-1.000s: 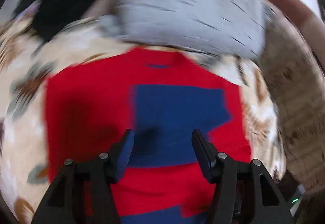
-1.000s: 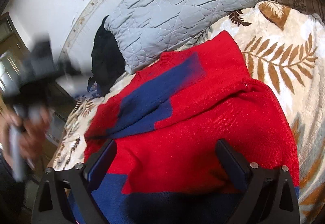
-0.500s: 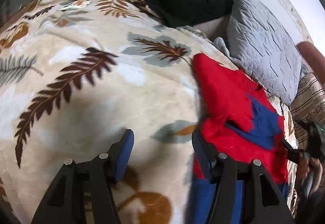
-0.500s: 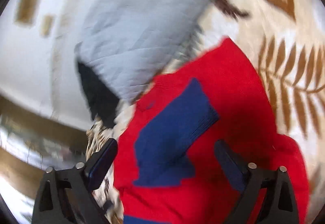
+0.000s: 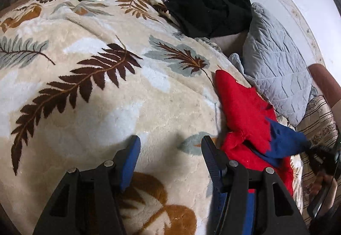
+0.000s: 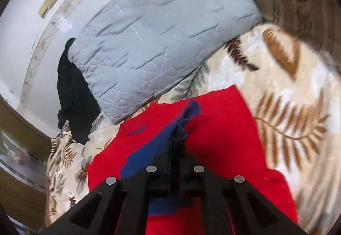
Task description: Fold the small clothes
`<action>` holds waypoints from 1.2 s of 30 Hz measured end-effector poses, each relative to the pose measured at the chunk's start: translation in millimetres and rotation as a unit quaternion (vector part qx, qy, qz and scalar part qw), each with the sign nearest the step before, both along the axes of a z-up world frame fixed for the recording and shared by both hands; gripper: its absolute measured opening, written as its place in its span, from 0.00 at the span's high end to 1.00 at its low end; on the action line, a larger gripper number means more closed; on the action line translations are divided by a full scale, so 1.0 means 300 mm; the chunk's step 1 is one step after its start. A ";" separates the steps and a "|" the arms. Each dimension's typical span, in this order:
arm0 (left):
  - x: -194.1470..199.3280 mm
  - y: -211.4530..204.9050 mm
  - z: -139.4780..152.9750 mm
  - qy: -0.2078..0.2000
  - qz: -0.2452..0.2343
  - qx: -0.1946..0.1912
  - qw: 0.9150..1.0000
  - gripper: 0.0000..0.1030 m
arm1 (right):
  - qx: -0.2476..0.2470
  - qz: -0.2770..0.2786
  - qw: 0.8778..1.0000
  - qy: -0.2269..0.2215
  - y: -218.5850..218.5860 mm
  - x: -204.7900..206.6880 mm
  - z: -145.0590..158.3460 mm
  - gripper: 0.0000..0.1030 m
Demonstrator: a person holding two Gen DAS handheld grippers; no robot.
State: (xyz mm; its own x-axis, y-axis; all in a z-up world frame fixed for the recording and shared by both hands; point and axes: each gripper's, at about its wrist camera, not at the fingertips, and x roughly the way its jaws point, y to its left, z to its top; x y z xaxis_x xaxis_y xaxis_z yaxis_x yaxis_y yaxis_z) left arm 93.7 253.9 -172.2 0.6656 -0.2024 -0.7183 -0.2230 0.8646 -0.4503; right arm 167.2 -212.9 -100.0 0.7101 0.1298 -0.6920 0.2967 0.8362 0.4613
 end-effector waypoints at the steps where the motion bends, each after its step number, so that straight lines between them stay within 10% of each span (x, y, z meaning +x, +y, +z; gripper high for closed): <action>1: 0.002 -0.012 0.002 -0.001 -0.004 0.010 1.000 0.38 | -0.007 0.001 1.000 0.027 -0.004 0.005 -0.045 0.90; 6: -0.010 -0.031 0.005 -0.003 -0.017 0.040 0.999 0.38 | 0.074 0.025 0.993 0.085 -0.074 -0.024 -0.261 0.84; 10: -0.006 -0.043 -0.002 -0.004 -0.018 0.053 0.998 0.37 | 0.082 0.001 0.996 0.036 -0.115 -0.123 -0.190 0.21; 17: -0.007 -0.064 -0.011 -0.010 -0.032 0.073 0.997 0.31 | 0.147 0.070 0.985 -0.049 -0.059 -0.092 -0.055 0.21; 21: -0.008 -0.065 -0.009 -0.007 -0.034 0.074 0.997 0.30 | 0.156 0.060 0.985 0.030 -0.093 -0.002 -0.235 0.22; 36: -0.361 -0.077 0.204 -0.041 -0.012 0.041 0.998 0.30 | 0.088 0.120 0.988 -0.036 -0.063 -0.431 -0.110 0.24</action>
